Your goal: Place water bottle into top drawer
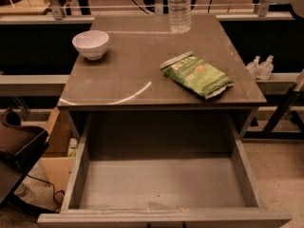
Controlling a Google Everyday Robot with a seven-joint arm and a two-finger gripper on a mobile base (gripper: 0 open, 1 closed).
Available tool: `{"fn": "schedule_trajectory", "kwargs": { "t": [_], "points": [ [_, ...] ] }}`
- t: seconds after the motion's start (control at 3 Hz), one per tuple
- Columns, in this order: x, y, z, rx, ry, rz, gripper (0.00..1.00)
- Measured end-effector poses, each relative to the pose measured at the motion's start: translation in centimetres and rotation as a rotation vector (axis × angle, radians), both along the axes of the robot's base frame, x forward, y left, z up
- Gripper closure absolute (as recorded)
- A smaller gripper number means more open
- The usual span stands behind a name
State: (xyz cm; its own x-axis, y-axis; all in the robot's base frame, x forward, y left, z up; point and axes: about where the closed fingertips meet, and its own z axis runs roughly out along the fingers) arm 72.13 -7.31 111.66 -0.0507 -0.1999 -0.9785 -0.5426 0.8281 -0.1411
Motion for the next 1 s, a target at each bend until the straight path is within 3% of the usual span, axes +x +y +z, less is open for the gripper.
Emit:
{"fn": "schedule_trajectory", "kwargs": {
  "t": [1.0],
  "points": [
    [-14.1, -1.2, -4.0, -0.063, 0.073, -0.052, 1.00]
  ]
}}
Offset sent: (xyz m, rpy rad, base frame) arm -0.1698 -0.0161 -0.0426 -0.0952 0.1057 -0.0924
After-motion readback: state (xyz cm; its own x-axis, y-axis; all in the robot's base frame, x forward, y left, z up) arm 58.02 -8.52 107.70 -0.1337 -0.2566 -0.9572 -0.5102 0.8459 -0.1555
